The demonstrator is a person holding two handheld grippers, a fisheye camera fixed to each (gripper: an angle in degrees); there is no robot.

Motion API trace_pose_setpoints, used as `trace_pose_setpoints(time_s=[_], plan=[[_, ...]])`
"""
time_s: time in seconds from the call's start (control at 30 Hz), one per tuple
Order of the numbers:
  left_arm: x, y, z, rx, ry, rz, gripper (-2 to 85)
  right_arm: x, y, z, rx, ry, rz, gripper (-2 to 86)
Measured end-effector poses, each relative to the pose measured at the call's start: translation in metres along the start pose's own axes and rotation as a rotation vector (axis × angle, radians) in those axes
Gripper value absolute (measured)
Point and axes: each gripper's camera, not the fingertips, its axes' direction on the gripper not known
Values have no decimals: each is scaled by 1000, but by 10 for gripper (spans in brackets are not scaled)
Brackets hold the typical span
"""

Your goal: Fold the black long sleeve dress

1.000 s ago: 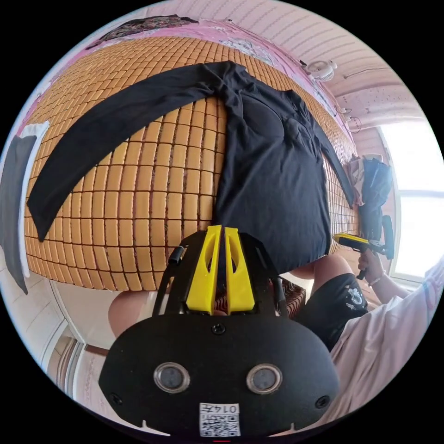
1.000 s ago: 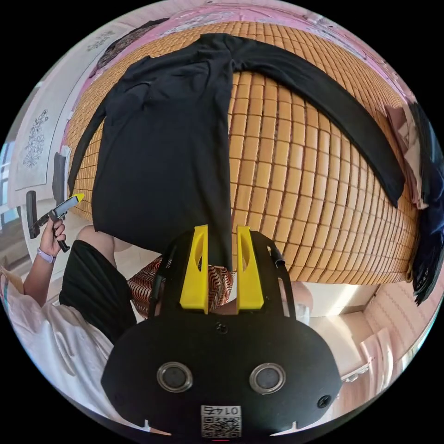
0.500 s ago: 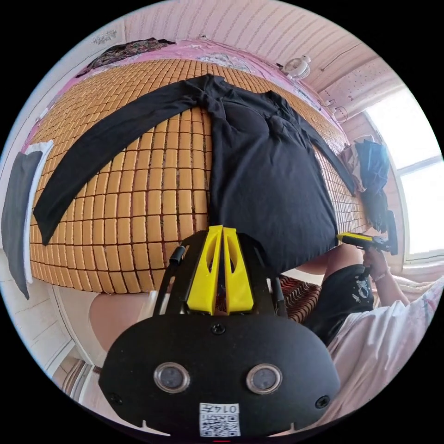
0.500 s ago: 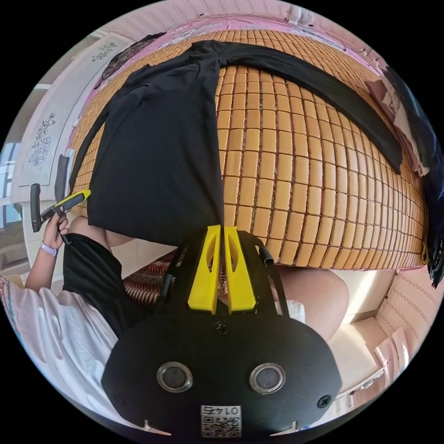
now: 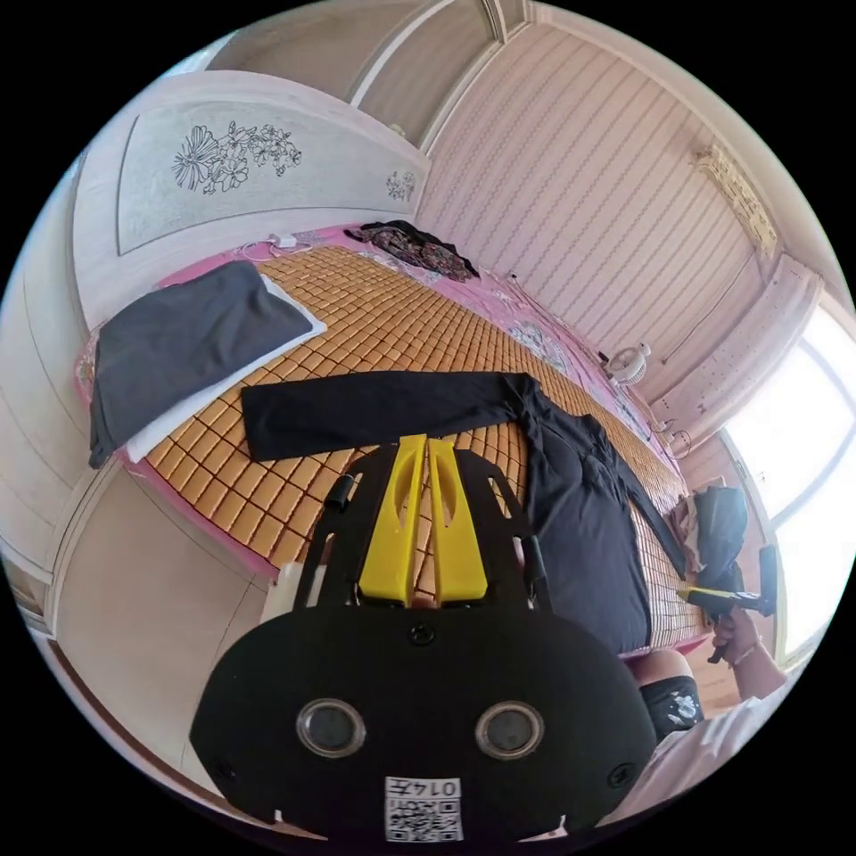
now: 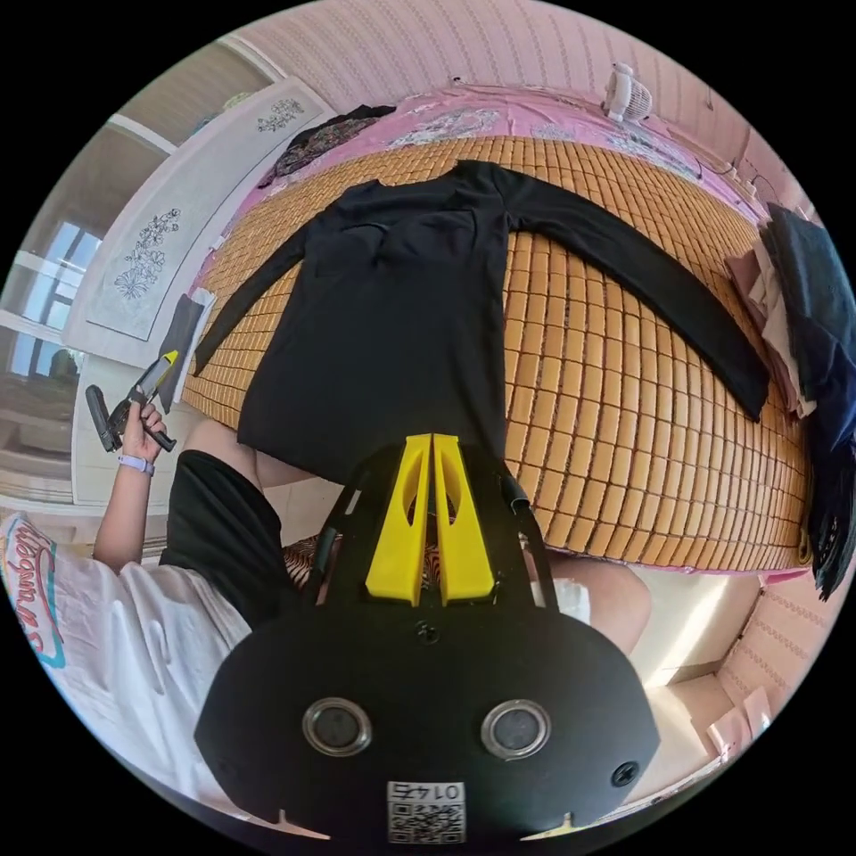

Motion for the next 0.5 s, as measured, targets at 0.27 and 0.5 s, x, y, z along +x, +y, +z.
trace_pose_setpoints(time_s=[0.27,0.5], plan=[[-79,-17,7,89,-144,-170,23,-160,-111,61,-77,-109,-472,12],[-152,-12,12,90,-25,-351,34,-333,-192,144,-145,-118,-831,53]])
